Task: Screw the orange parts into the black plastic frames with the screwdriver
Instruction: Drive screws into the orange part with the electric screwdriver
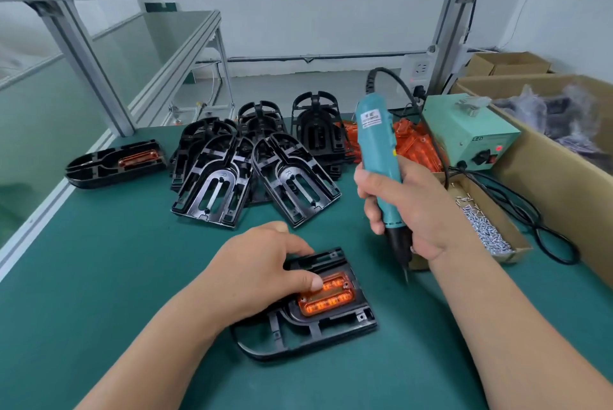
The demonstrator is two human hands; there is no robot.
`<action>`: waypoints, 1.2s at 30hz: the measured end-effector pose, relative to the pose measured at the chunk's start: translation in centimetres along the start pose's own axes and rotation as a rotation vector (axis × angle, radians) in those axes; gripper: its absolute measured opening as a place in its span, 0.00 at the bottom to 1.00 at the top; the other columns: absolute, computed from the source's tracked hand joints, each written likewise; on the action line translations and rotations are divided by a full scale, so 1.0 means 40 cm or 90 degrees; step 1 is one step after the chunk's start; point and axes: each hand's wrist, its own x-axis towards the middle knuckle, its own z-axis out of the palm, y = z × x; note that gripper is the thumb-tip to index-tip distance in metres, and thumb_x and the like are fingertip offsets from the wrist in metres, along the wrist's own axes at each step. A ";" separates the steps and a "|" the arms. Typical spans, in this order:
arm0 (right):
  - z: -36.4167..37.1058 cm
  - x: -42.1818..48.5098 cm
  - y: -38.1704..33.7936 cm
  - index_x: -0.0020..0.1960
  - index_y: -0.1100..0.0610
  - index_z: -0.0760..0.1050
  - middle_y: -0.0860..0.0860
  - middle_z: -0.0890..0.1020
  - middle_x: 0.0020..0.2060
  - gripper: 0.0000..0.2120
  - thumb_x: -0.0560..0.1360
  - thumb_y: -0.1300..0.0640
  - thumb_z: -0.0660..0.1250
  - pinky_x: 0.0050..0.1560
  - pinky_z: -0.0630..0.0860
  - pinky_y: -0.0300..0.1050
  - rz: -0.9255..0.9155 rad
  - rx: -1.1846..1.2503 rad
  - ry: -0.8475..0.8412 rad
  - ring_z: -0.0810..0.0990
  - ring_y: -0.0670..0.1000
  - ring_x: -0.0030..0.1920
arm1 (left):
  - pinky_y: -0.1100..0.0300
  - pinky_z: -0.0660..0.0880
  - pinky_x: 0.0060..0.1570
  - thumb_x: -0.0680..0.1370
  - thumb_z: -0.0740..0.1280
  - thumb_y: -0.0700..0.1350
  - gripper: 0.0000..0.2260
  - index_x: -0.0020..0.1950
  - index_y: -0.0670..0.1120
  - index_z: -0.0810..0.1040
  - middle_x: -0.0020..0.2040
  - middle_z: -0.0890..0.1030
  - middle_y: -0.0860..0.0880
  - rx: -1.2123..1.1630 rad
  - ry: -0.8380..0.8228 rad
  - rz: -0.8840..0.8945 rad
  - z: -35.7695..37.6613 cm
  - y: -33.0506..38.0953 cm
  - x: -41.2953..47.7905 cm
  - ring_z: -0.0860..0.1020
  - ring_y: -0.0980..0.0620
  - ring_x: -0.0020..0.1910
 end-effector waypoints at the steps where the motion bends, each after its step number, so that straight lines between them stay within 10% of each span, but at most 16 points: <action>1: -0.001 0.002 0.002 0.49 0.53 0.80 0.55 0.79 0.40 0.10 0.75 0.49 0.77 0.28 0.73 0.46 0.004 0.028 0.010 0.75 0.54 0.30 | 0.50 0.76 0.62 0.70 0.74 0.68 0.22 0.62 0.65 0.81 0.59 0.81 0.53 0.010 0.003 -0.002 0.001 0.005 0.001 0.76 0.53 0.67; 14: 0.015 0.008 -0.002 0.62 0.59 0.72 0.52 0.77 0.36 0.17 0.77 0.56 0.74 0.25 0.71 0.41 0.032 0.225 0.071 0.73 0.48 0.29 | 0.64 0.66 0.67 0.75 0.61 0.75 0.31 0.75 0.65 0.72 0.70 0.75 0.62 -0.038 -0.033 0.088 0.003 0.009 -0.007 0.67 0.64 0.75; 20: 0.007 0.014 -0.007 0.62 0.58 0.69 0.51 0.76 0.36 0.20 0.75 0.54 0.72 0.25 0.71 0.40 0.018 0.306 0.099 0.73 0.47 0.29 | 0.59 0.77 0.48 0.86 0.55 0.37 0.18 0.67 0.51 0.80 0.46 0.81 0.56 -0.513 0.072 -0.017 -0.023 -0.014 0.006 0.76 0.57 0.42; 24: 0.013 0.013 -0.003 0.60 0.58 0.69 0.51 0.75 0.36 0.15 0.78 0.56 0.70 0.26 0.71 0.39 0.005 0.362 0.124 0.72 0.47 0.29 | 0.60 0.82 0.44 0.85 0.56 0.30 0.16 0.67 0.40 0.79 0.56 0.87 0.41 -0.754 0.002 -0.035 -0.038 -0.004 0.008 0.86 0.46 0.50; 28: 0.027 0.015 0.004 0.54 0.58 0.72 0.51 0.75 0.35 0.03 0.82 0.59 0.66 0.27 0.71 0.38 -0.001 0.438 0.163 0.72 0.46 0.30 | 0.59 0.84 0.46 0.85 0.65 0.39 0.11 0.66 0.43 0.80 0.58 0.87 0.42 -0.725 0.008 0.001 -0.035 0.013 0.008 0.87 0.43 0.56; 36: 0.030 0.008 0.004 0.52 0.57 0.74 0.50 0.76 0.37 0.03 0.83 0.58 0.64 0.30 0.72 0.38 -0.075 0.535 0.205 0.72 0.46 0.31 | 0.62 0.75 0.32 0.79 0.74 0.41 0.05 0.44 0.48 0.85 0.40 0.87 0.42 -0.529 0.074 0.032 -0.019 0.059 0.006 0.84 0.47 0.34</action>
